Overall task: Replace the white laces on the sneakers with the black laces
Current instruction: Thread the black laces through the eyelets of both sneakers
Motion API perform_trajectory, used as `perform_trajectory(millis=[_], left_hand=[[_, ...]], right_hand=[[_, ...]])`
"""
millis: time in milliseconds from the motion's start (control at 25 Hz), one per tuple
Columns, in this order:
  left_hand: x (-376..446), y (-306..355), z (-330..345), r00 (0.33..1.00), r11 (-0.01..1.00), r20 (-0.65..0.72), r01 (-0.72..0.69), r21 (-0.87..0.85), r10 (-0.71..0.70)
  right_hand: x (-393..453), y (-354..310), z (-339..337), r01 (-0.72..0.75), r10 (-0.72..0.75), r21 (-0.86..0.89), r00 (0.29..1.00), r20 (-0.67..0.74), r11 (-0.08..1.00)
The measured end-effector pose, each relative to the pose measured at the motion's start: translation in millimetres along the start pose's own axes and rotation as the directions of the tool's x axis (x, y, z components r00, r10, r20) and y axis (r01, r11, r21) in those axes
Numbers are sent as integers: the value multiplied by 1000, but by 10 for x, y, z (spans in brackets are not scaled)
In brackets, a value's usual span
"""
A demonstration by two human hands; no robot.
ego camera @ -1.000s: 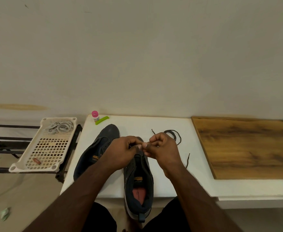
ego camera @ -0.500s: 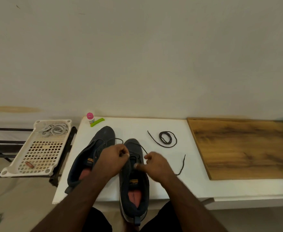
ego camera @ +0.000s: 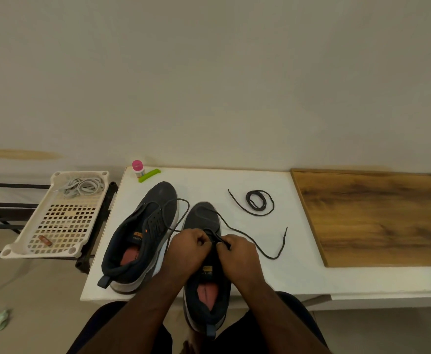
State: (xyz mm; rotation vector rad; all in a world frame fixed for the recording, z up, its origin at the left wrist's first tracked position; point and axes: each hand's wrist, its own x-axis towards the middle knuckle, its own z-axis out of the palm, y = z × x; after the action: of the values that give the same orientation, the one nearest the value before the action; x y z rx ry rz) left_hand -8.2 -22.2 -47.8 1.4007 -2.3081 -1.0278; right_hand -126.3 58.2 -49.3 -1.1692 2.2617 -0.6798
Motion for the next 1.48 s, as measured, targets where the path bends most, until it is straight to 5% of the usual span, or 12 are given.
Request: perform_trajectory(millis=[240, 560, 1160, 1480], left_hand=[[-21, -8, 42, 997, 985, -37, 61, -162, -68], [33, -53, 121, 992, 960, 29, 124, -250, -121], [54, -58, 180, 987, 942, 60, 163, -292, -152], [26, -89, 170, 991, 940, 22, 133, -313, -132]], right_hand=[[-8, 23, -76, -29, 25, 179, 999, 25, 984], [84, 26, -156, -314, 294, 506, 948, 122, 803], [-6, 51, -118, -184, 214, 386, 976, -35, 904], [-61, -98, -184, 111, -112, -81, 994, -17, 991]])
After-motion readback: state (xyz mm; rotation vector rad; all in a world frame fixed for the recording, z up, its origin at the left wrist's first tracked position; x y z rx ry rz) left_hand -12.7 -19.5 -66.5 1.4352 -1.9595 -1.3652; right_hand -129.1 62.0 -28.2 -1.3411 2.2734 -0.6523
